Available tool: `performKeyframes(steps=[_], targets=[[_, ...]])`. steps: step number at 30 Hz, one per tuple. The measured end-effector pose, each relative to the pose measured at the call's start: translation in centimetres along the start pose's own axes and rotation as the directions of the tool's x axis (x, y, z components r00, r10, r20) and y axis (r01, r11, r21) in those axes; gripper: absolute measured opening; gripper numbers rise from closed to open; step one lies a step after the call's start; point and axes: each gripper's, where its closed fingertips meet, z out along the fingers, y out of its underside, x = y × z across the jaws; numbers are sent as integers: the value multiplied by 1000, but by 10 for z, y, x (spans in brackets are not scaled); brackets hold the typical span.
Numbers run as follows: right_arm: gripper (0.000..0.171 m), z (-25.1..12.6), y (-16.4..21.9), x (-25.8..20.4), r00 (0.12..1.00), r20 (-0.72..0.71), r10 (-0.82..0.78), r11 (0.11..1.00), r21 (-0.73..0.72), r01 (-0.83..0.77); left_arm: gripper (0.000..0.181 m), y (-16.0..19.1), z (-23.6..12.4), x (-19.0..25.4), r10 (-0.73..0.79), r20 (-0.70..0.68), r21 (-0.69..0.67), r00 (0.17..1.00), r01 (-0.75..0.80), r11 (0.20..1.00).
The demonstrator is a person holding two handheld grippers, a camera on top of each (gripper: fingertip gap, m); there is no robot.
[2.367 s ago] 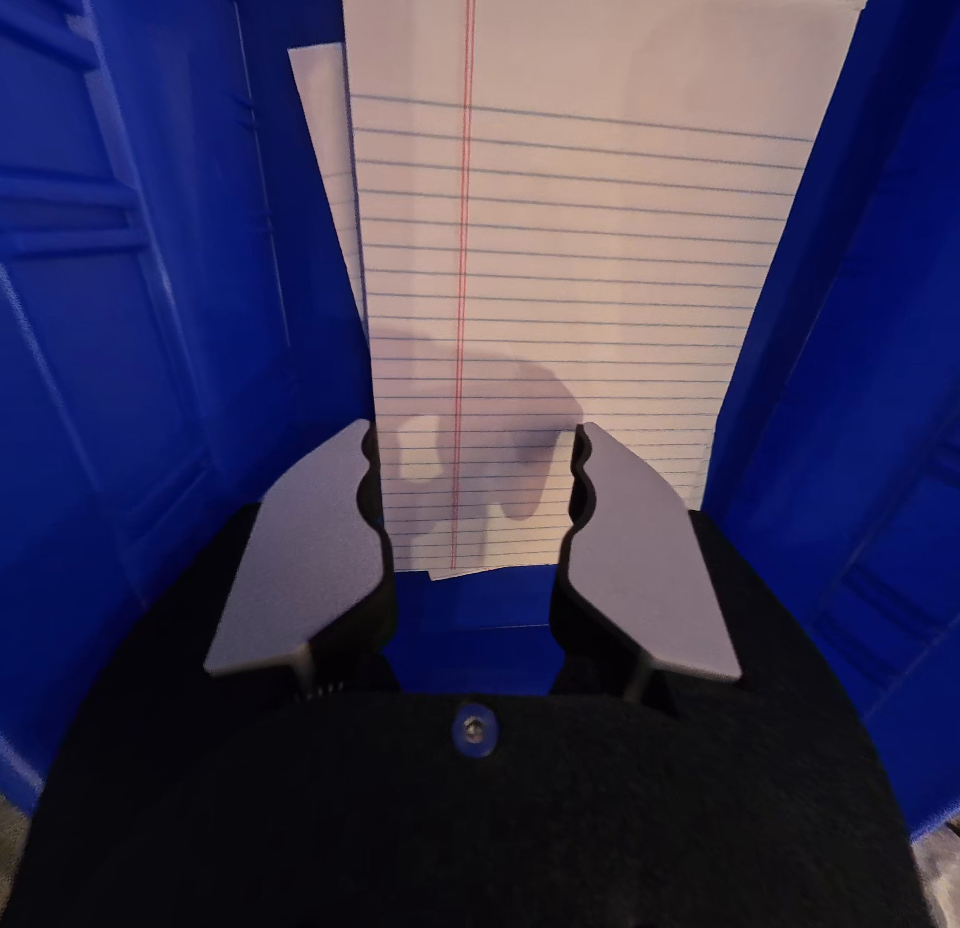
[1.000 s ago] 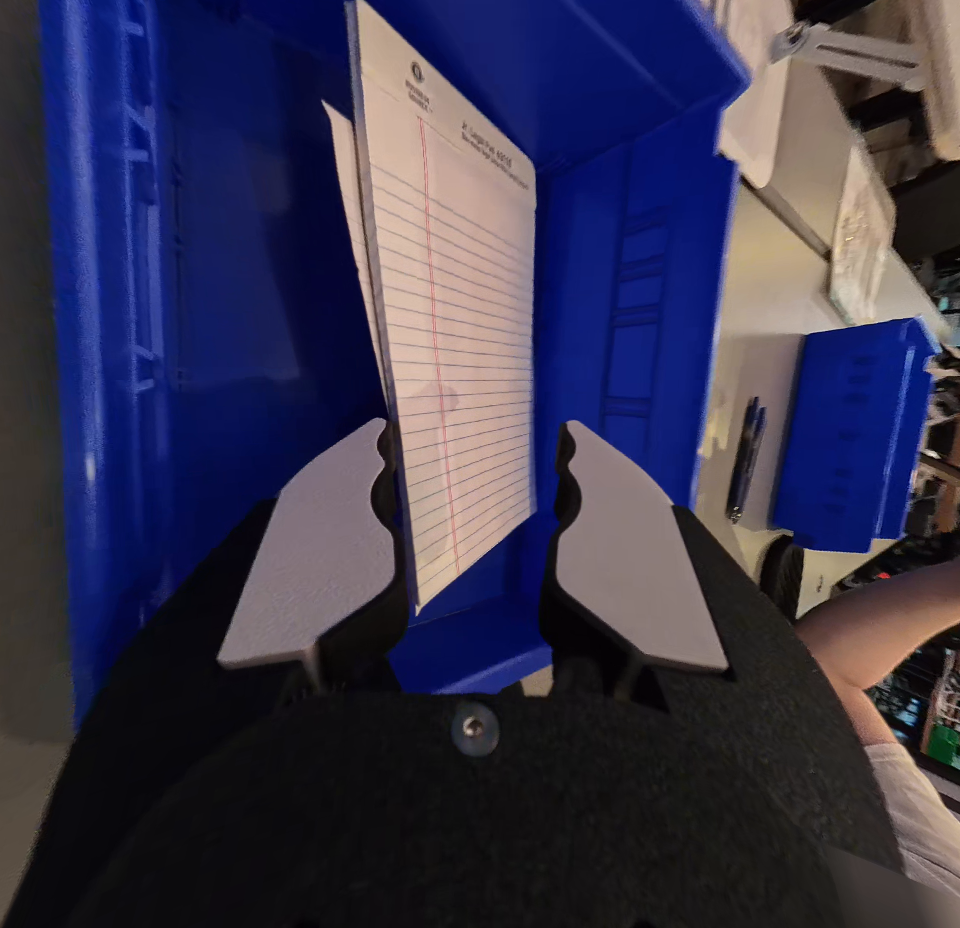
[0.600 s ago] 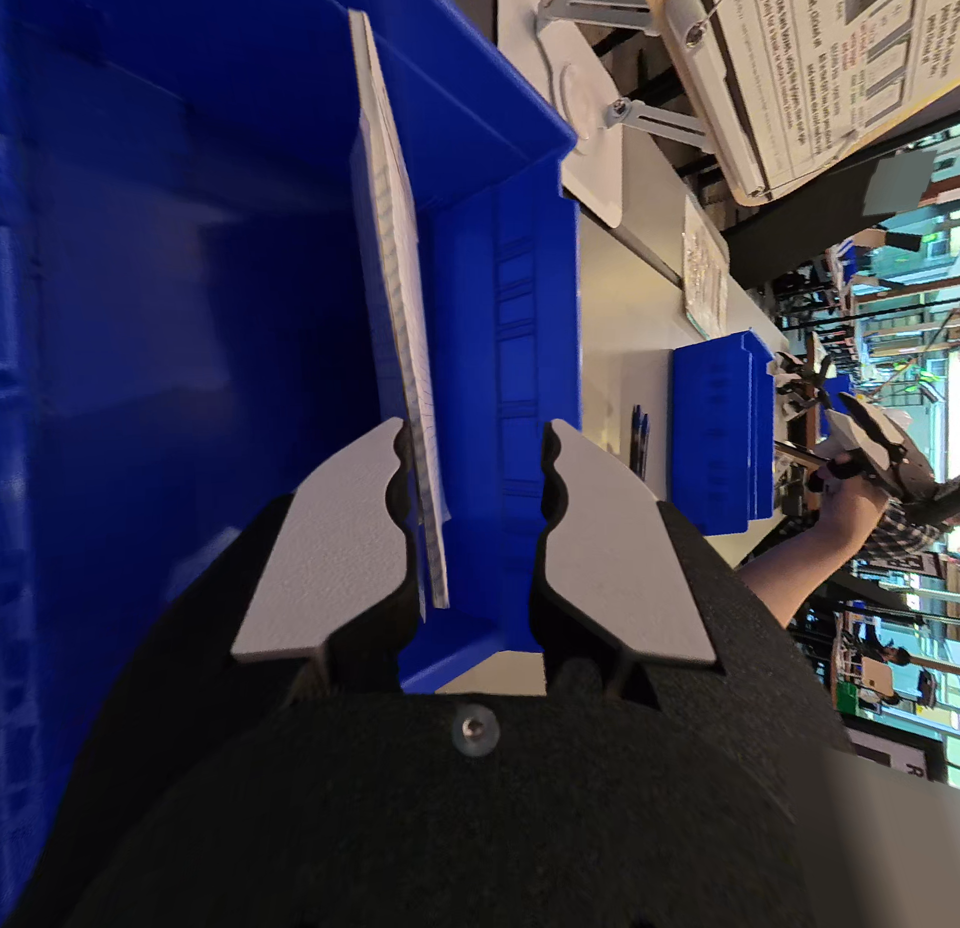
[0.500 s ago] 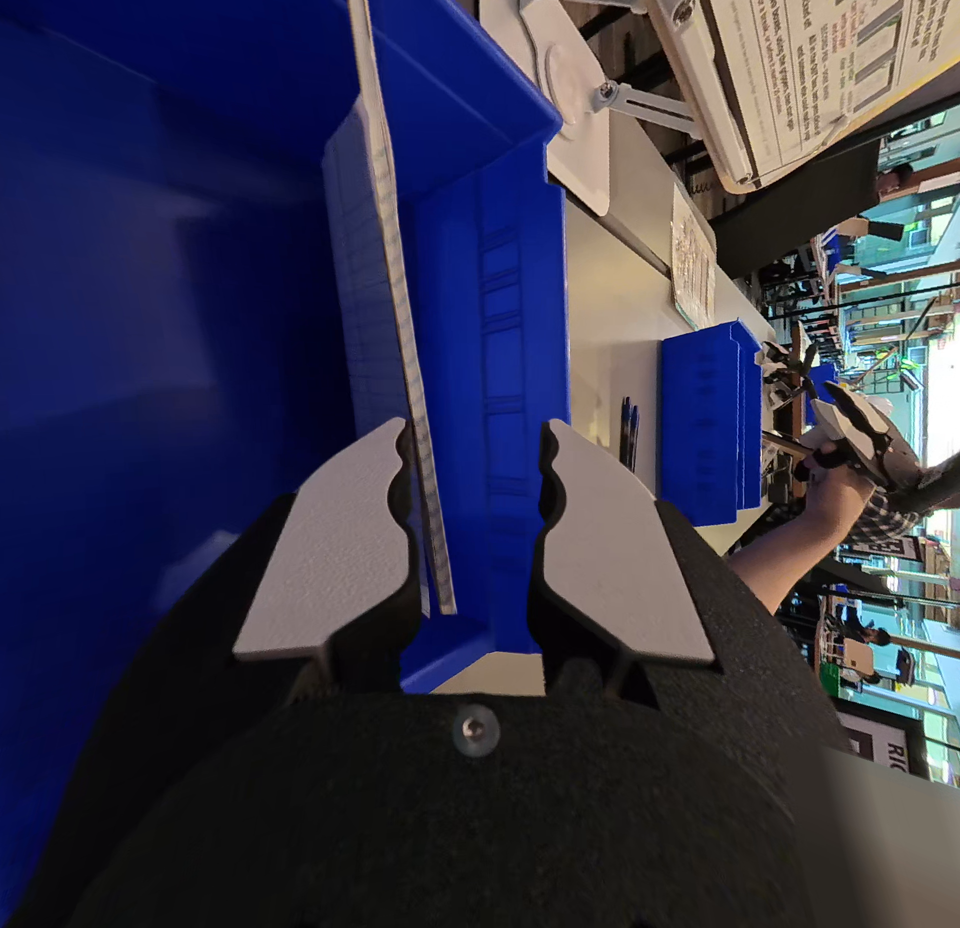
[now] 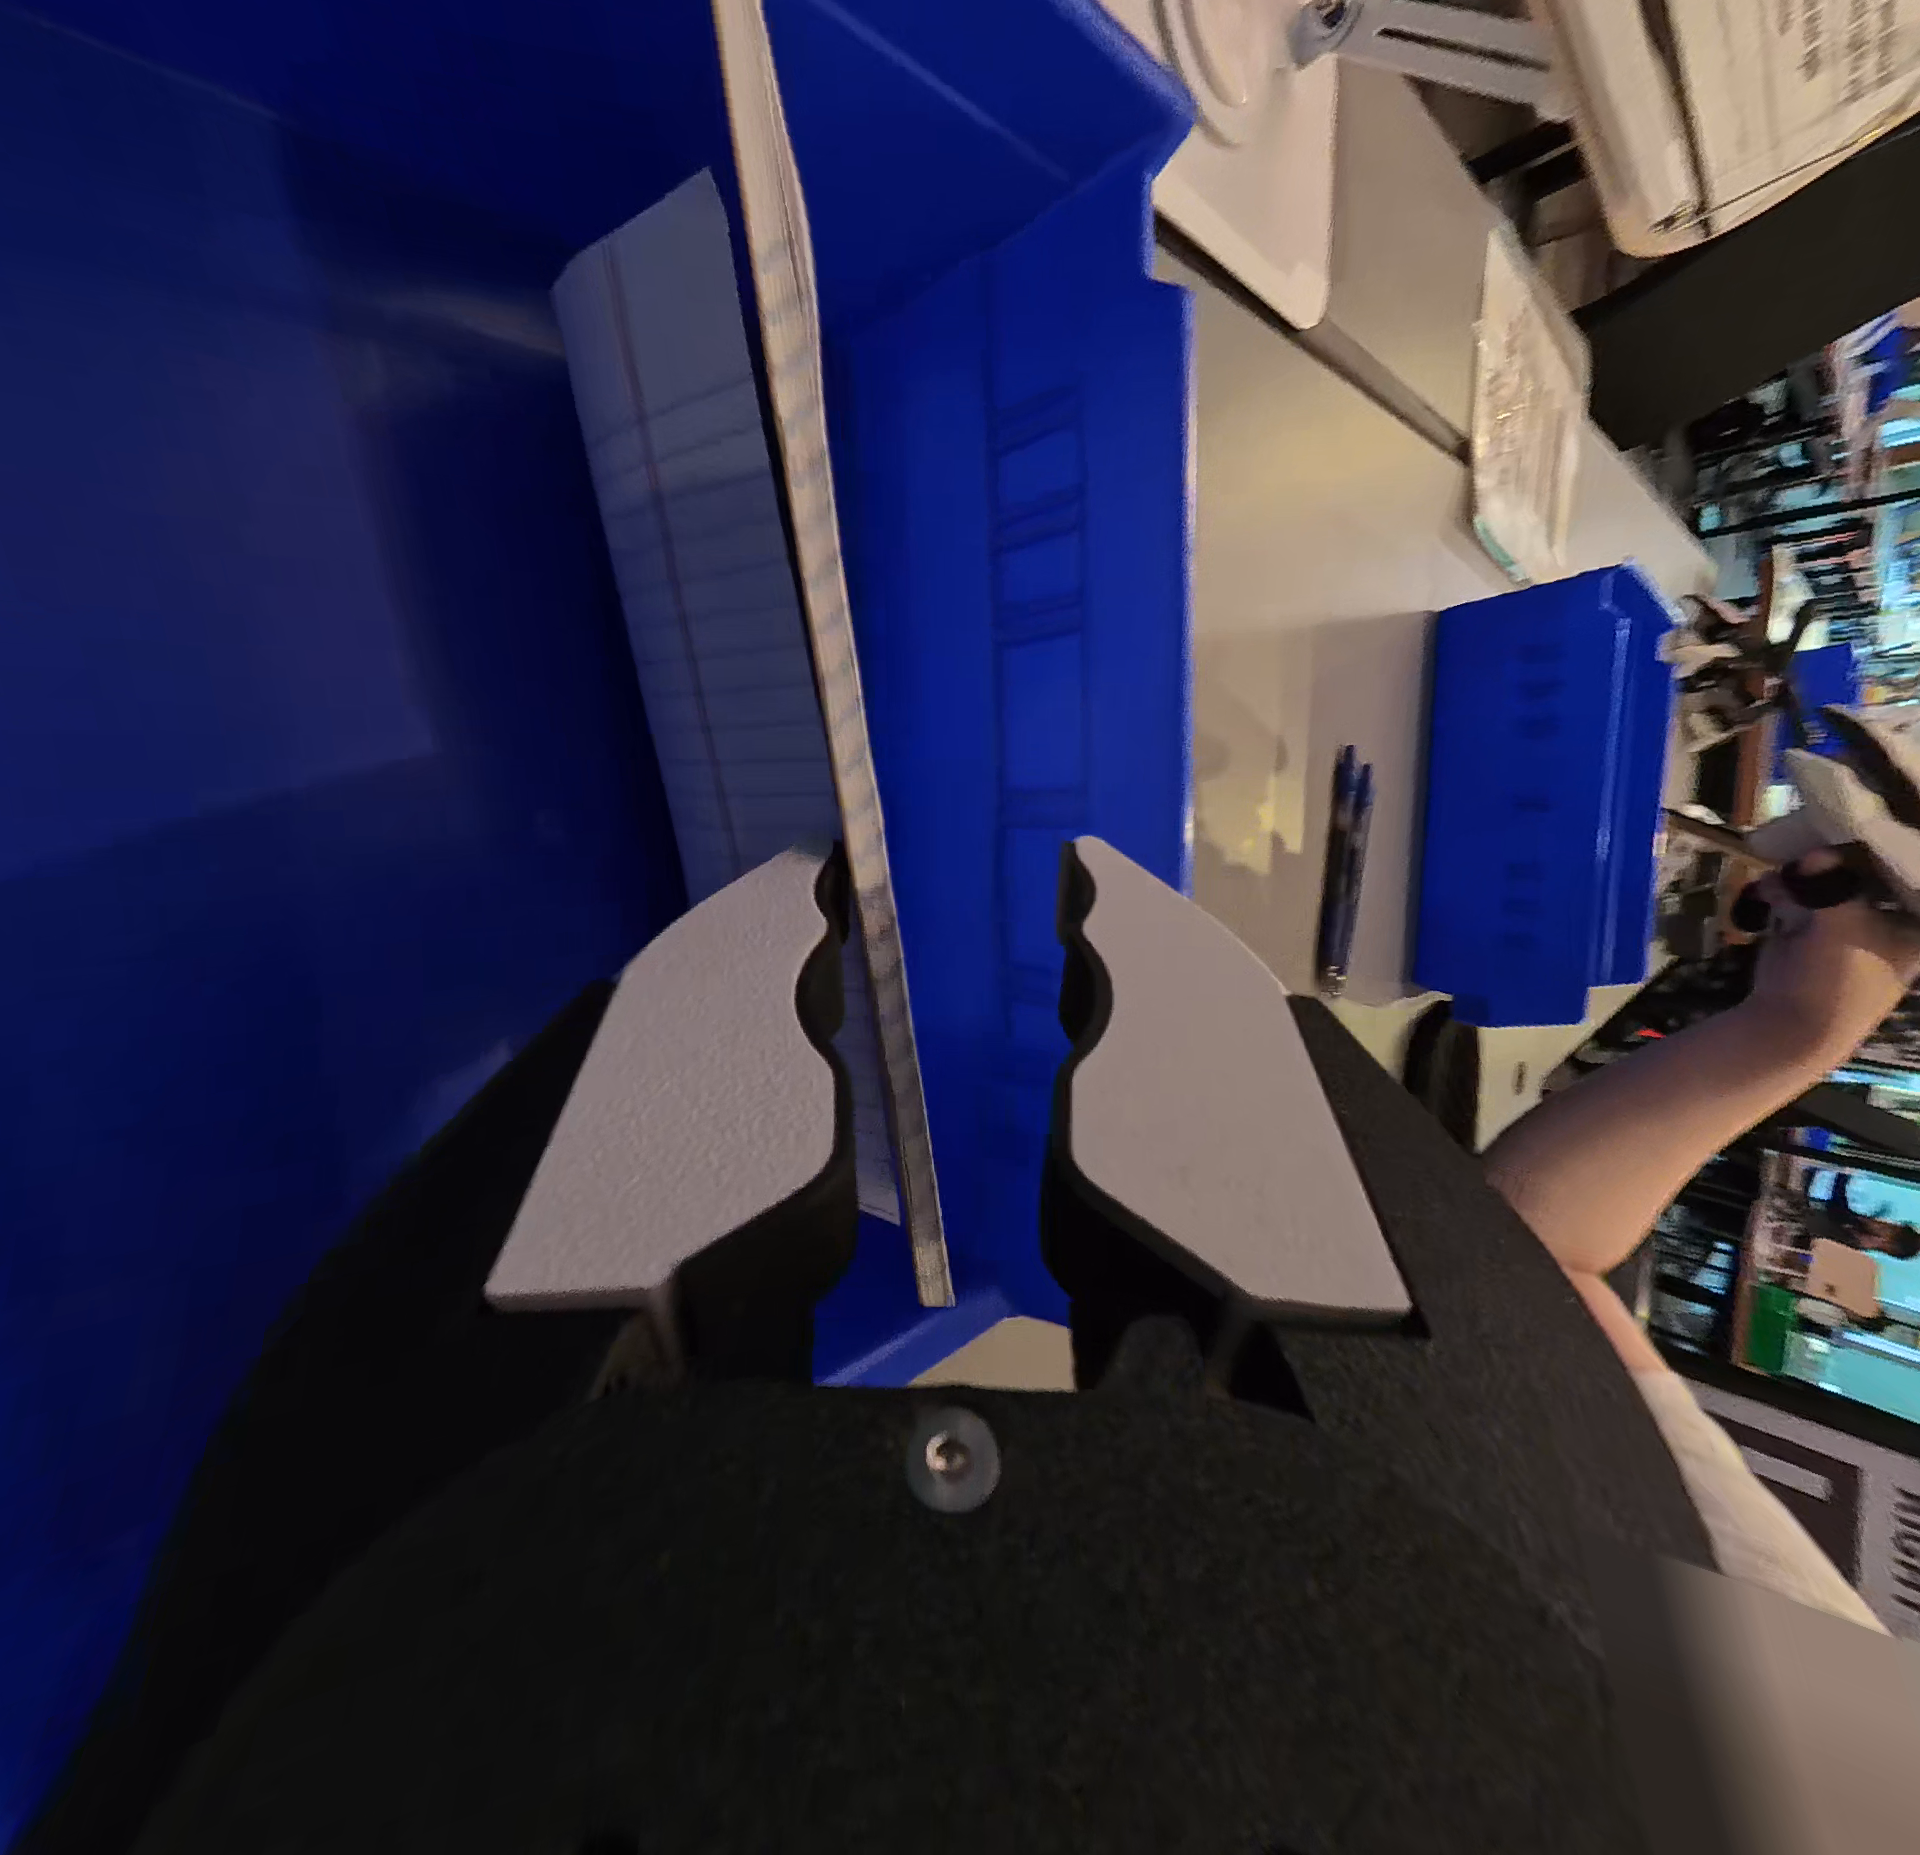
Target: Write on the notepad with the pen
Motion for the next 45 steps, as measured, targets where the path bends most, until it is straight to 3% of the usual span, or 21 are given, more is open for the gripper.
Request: performKeyframes(steps=[4, 8, 23, 36, 45], targets=[[41, 1, 2, 0, 1000, -1, -5, 1000, -12, 5, 10, -1, 1, -2, 35, 53, -10, 998, -34, 999], [41, 3, 3, 0, 1000, 0, -6, 1000, -17, 6, 6, 0, 0, -6, 63, 107, -37, 992, -60, 998], [42, 3, 8, 1, 1000, 5, -3, 999, -34, 3, 4, -2, -19, 6, 196, 234, -153, 952, -164, 975], [42, 5, 10, 0, 1000, 9, -10, 999, -47, 10, 4, -4, -52, 2, 274, 282, -146, 920, -241, 960], [41, 6, 11, -1, 1000, 14, -12, 998, -54, 13, 4, -14, -83, -2, 206, 236, -58, 950, -197, 979]])
